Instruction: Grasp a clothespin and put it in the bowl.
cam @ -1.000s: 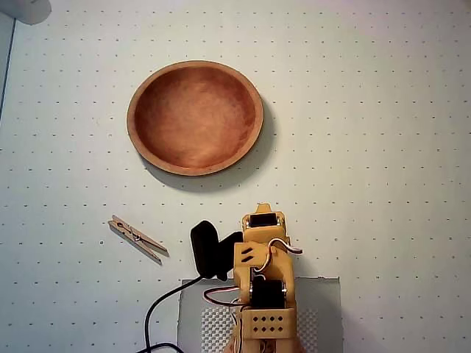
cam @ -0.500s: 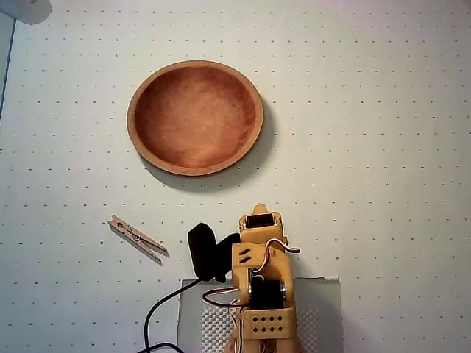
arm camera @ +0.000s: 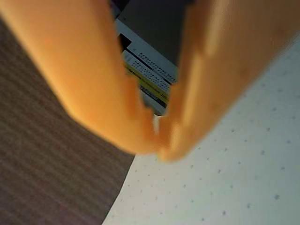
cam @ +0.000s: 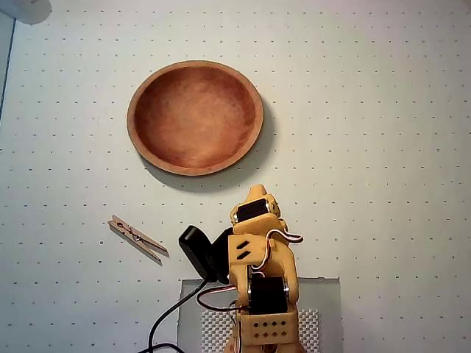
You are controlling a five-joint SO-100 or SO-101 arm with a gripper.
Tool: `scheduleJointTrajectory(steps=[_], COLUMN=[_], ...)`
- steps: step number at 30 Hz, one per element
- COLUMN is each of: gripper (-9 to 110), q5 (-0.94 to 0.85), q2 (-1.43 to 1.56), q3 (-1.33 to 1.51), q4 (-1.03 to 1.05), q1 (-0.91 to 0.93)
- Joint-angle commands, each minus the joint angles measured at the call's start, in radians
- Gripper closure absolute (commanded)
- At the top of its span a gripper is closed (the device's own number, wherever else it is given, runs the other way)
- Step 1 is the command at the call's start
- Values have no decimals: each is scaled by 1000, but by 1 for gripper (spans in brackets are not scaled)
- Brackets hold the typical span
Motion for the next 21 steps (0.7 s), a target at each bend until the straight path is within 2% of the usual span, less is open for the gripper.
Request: scheduleJointTrajectory(steps=[1, 10, 21], gripper=[105, 105, 105], q5=[-144, -601, -1111], q2=[-196, -572, -819], q3=[-241, -508, -696], q4=[14, 117, 577], q1=[-5, -9, -143])
